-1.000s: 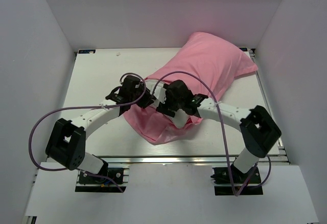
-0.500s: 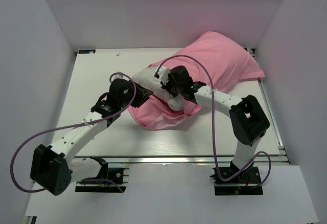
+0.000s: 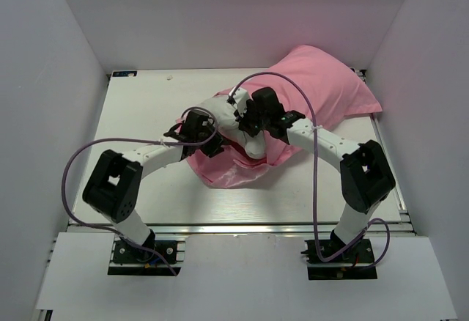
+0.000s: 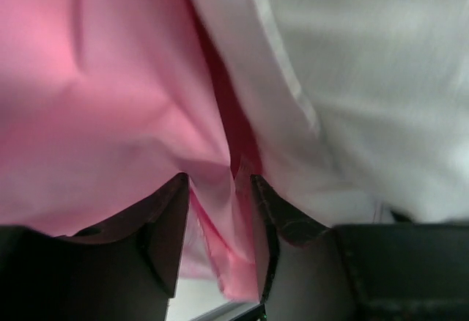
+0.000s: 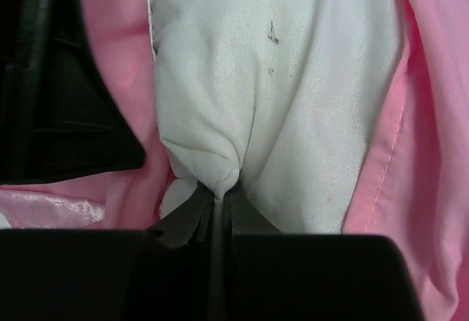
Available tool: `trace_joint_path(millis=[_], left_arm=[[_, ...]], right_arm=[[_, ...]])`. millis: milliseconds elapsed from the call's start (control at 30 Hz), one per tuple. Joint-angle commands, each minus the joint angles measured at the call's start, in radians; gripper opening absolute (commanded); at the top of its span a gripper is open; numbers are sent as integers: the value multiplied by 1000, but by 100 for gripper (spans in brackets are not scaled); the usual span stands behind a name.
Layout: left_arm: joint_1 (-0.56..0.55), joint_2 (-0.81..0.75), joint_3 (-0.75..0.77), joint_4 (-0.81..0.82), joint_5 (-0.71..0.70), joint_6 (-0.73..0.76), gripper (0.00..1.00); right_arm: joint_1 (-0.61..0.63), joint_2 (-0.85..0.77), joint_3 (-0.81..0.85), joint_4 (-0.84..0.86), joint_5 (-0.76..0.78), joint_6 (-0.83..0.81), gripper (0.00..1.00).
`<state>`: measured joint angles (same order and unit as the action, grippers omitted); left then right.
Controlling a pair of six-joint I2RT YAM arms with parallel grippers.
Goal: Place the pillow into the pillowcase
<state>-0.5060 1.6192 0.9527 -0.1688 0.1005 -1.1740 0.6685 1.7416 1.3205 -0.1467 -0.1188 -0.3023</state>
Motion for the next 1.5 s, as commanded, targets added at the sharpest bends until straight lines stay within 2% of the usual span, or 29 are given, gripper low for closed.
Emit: trace_joint_path(millis=[0,133,233,433,467,533,667,833,967,1067,1233,1367,1467], left_arm=[[0,37,81,15,-5,36,50],[0,100,113,12,-10,43,51],[0,145,156,-38,16,82,48],[-3,185,123,-63,94,134,23],[-3,189,112,-66,108,142,13],[-3,180,97,-63,114,143,0],[-3,41,46,-60,116,146,0],[0,-271,43,-239,77,180,0],[1,-438,49,-351,67,177,0],[1,-533,32,-371,96,154,0],[1,-587,34,-322,162,125,0],[1,-553,124,-330,257,132,0],[3,-550,187,-383,226,146,0]], right_arm=[[-23,-42,49,13,-7,22,0],[-27,-47,48,9,-15,26,0],[-32,-36,55,6,8,34,0],[-55,-7,78,-7,-5,60,0],[-56,-2,83,-14,-7,65,0],[-56,10,86,-19,-12,69,0],[-56,33,75,-8,11,63,0],[-56,79,42,51,92,57,0],[-60,114,26,93,172,63,0],[-60,131,14,131,228,78,0],[-40,188,52,154,394,167,0],[-37,283,117,94,485,229,0],[-24,288,77,130,522,201,0]])
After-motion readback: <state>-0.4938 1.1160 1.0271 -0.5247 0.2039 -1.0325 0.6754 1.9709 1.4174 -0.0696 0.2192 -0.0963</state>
